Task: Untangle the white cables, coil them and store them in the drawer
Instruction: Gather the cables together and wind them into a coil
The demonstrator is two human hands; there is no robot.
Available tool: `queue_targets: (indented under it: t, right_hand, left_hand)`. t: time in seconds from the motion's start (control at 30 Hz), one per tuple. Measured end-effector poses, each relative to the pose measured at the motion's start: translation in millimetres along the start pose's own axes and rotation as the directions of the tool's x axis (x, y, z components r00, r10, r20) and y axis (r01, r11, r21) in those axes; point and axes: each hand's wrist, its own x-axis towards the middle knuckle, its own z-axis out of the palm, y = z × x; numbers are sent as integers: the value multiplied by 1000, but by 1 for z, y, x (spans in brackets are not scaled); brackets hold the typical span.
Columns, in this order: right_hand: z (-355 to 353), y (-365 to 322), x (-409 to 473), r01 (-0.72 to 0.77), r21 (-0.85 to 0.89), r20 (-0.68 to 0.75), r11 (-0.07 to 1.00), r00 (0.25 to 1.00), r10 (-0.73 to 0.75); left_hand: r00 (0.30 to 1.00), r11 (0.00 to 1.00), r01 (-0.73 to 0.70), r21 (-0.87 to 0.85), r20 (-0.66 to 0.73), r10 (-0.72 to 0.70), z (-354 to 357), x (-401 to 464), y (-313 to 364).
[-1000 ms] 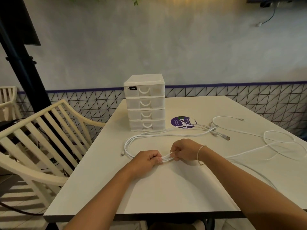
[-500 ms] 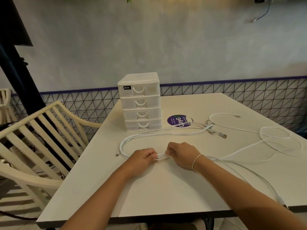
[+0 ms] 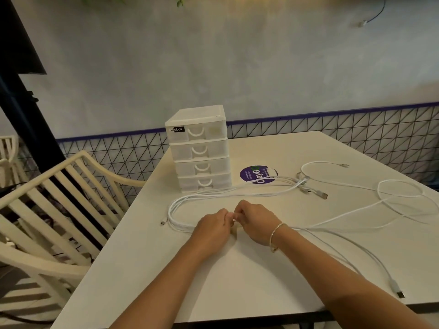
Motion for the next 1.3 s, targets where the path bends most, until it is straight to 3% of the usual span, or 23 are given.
queue_targets:
  t: [0.27, 0.43, 0.53, 0.63, 0.77, 0.83, 0.93, 1.0, 1.1, 1.13, 1.3]
  right_hand:
    - [-50, 23, -10, -123, 235, 286, 964, 957, 52]
    - [-90, 56, -20, -128, -19, 355, 992, 926, 127]
    - [-112, 74, -24, -157, -64, 289, 986, 942, 169]
    - [-141, 102, -36, -248, -284, 130, 926, 947, 294]
    - [-163, 136, -46, -414, -610, -91, 676, 883, 460]
    - [-154, 133, -45, -427, -539, -151, 726, 897, 415]
    - [-125, 83, -31, -167, -263, -241, 950, 965, 103]
    - [-100, 36, -19, -36, -165, -136, 986, 991, 13]
    - [-64, -6, -1, -22, -155, 212, 988, 976, 55]
    - [-56, -9, 4, -16, -169, 271, 985, 961, 62]
    - [-47, -5, 8, -8, -119, 278, 993, 960, 41]
  left_hand:
    - [999, 987, -38, -154, -32, 33, 6, 0, -9]
    - [998, 990, -67, -124, -20, 65, 7, -2, -6]
    - [998, 986, -44, -163, -45, 37, 6, -3, -8]
    - [997, 976, -6, -216, -71, -9, 4, -5, -8]
    - [996, 979, -13, -205, -91, -6, 5, -4, -7]
    - [996, 979, -11, -204, -92, -8, 6, -4, -7]
    - [995, 974, -10, -228, -100, -13, 7, -5, -5]
    - [995, 972, -15, -234, -103, -10, 7, -6, -5]
    - [993, 968, -27, -251, -114, -1, 7, -7, -7]
    - [993, 966, -29, -257, -118, -2, 7, -7, -8]
    - [988, 962, -26, -270, -154, -17, 9, -2, -11]
